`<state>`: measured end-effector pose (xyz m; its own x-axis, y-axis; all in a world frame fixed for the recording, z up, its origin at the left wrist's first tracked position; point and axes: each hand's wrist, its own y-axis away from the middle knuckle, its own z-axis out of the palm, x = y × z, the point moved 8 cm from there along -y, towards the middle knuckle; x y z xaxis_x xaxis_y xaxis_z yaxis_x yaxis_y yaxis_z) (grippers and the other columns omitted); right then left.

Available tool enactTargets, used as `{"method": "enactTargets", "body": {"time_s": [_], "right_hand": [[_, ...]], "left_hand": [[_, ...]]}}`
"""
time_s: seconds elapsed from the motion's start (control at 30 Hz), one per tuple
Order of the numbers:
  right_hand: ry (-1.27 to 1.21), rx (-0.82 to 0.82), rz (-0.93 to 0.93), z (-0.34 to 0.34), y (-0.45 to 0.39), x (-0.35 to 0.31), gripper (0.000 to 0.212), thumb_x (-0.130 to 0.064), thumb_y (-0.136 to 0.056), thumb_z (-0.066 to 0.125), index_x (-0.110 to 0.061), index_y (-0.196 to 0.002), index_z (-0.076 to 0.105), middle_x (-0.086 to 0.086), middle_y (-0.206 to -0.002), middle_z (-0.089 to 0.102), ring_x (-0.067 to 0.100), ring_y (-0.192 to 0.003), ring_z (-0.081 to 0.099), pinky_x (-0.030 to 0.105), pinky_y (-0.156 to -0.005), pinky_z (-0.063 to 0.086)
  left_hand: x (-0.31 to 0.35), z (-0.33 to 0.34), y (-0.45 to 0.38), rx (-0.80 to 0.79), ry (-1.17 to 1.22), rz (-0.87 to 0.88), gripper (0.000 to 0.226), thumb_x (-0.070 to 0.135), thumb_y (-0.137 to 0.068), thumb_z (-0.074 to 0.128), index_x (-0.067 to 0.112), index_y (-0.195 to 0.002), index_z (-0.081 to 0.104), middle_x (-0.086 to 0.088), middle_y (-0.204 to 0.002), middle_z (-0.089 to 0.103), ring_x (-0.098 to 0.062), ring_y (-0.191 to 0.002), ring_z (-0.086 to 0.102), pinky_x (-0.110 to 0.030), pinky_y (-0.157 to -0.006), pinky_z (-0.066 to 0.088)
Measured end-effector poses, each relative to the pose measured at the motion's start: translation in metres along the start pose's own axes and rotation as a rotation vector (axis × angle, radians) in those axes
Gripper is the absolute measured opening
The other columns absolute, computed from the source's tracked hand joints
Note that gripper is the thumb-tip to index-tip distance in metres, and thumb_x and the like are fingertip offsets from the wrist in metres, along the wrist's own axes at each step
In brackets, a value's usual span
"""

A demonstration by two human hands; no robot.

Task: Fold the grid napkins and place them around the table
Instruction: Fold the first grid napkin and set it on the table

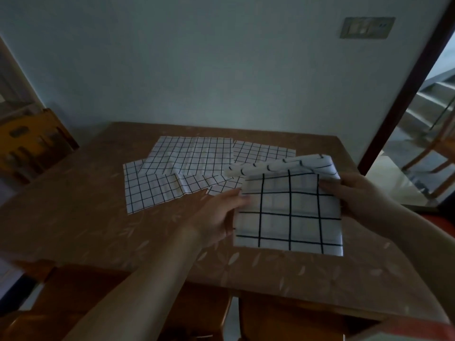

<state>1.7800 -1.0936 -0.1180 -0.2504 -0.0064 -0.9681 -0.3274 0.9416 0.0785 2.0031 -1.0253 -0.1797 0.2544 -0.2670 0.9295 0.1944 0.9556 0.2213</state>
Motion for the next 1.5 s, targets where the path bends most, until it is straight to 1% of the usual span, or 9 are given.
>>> {"method": "enactTargets", "body": {"time_s": [0.17, 0.43, 0.6, 0.73, 0.9, 1.07, 1.2, 1.3, 1.5], "right_hand": [[0.157, -0.026, -0.132, 0.004, 0.002, -0.007, 0.043, -0.008, -0.097, 0.05, -0.046, -0.098, 0.071, -0.011, -0.099, 0.072, 0.015, -0.084, 0.072, 0.033, -0.062, 0.058], [-0.047, -0.094, -0.054, 0.007, 0.004, -0.008, 0.044, 0.002, -0.095, 0.045, -0.026, -0.086, 0.078, 0.0, -0.095, 0.076, 0.023, -0.079, 0.073, 0.032, -0.062, 0.059], [-0.092, -0.155, -0.034, 0.008, 0.007, -0.009, 0.043, 0.001, -0.095, 0.044, -0.016, -0.069, 0.073, -0.006, -0.083, 0.074, 0.015, -0.073, 0.071, 0.024, -0.056, 0.057], [0.027, -0.131, -0.062, 0.008, 0.007, -0.008, 0.045, 0.004, -0.095, 0.045, -0.016, -0.066, 0.072, -0.008, -0.085, 0.073, 0.01, -0.076, 0.071, 0.02, -0.058, 0.056], [0.126, -0.011, -0.201, 0.004, 0.005, -0.018, 0.056, 0.011, -0.094, 0.041, -0.025, -0.066, 0.075, -0.013, -0.091, 0.068, -0.002, -0.078, 0.068, 0.015, -0.059, 0.054], [0.161, 0.053, -0.261, -0.004, 0.005, -0.023, 0.064, 0.011, -0.094, 0.042, -0.041, -0.076, 0.075, -0.005, -0.095, 0.069, 0.005, -0.083, 0.07, 0.021, -0.063, 0.057], [0.046, -0.003, -0.214, -0.006, 0.006, -0.019, 0.04, -0.004, -0.093, 0.054, -0.041, -0.108, 0.062, 0.003, -0.087, 0.075, 0.02, -0.08, 0.073, 0.033, -0.065, 0.06], [0.109, -0.036, -0.154, -0.004, 0.008, -0.014, 0.022, -0.007, -0.091, 0.059, -0.025, -0.096, 0.069, -0.001, -0.083, 0.076, 0.021, -0.08, 0.074, 0.025, -0.06, 0.058], [0.157, 0.072, -0.196, -0.007, 0.008, -0.025, 0.03, 0.002, -0.089, 0.057, -0.024, -0.08, 0.069, -0.01, -0.067, 0.074, 0.006, -0.059, 0.069, 0.018, -0.049, 0.054]], "left_hand": [[0.008, -0.003, 0.0, 0.208, -0.102, 0.003, 0.018, 0.014, -0.094, 0.061, 0.012, -0.109, 0.071, -0.008, -0.105, 0.076, -0.025, -0.099, 0.072, -0.047, -0.09, 0.057], [0.018, -0.008, 0.009, 0.303, -0.114, 0.043, 0.022, 0.005, -0.097, 0.05, 0.01, -0.083, 0.067, -0.001, -0.065, 0.072, -0.01, -0.052, 0.069, -0.021, -0.042, 0.051], [0.019, -0.008, 0.01, 0.283, -0.065, 0.031, 0.024, 0.024, -0.1, 0.048, 0.018, -0.086, 0.066, 0.004, -0.064, 0.072, -0.008, -0.053, 0.069, -0.019, -0.042, 0.051], [0.016, -0.009, 0.01, 0.309, -0.019, -0.019, 0.03, 0.038, -0.092, 0.058, 0.014, -0.102, 0.074, -0.011, -0.08, 0.072, -0.026, -0.067, 0.071, -0.033, -0.054, 0.056], [0.019, 0.005, 0.008, 0.206, 0.177, -0.042, 0.045, 0.057, -0.095, 0.043, 0.021, -0.104, 0.067, -0.012, -0.094, 0.071, -0.028, -0.082, 0.07, -0.041, -0.07, 0.057], [0.017, 0.013, 0.006, 0.167, 0.102, -0.052, 0.031, 0.018, -0.096, 0.057, 0.004, -0.122, 0.062, -0.022, -0.123, 0.066, -0.037, -0.111, 0.066, -0.05, -0.095, 0.053], [0.024, 0.013, 0.0, 0.182, 0.089, 0.017, 0.018, 0.003, -0.095, 0.054, 0.009, -0.106, 0.067, -0.014, -0.105, 0.074, -0.03, -0.098, 0.071, -0.047, -0.087, 0.057], [0.028, 0.012, 0.0, 0.175, 0.085, 0.044, 0.021, 0.0, -0.095, 0.051, 0.009, -0.105, 0.067, -0.009, -0.097, 0.075, -0.023, -0.087, 0.073, -0.038, -0.073, 0.059], [0.024, 0.021, 0.006, 0.058, 0.061, -0.034, 0.025, 0.005, -0.093, 0.059, 0.012, -0.118, 0.062, -0.012, -0.107, 0.074, -0.032, -0.091, 0.073, -0.045, -0.067, 0.061]]}}
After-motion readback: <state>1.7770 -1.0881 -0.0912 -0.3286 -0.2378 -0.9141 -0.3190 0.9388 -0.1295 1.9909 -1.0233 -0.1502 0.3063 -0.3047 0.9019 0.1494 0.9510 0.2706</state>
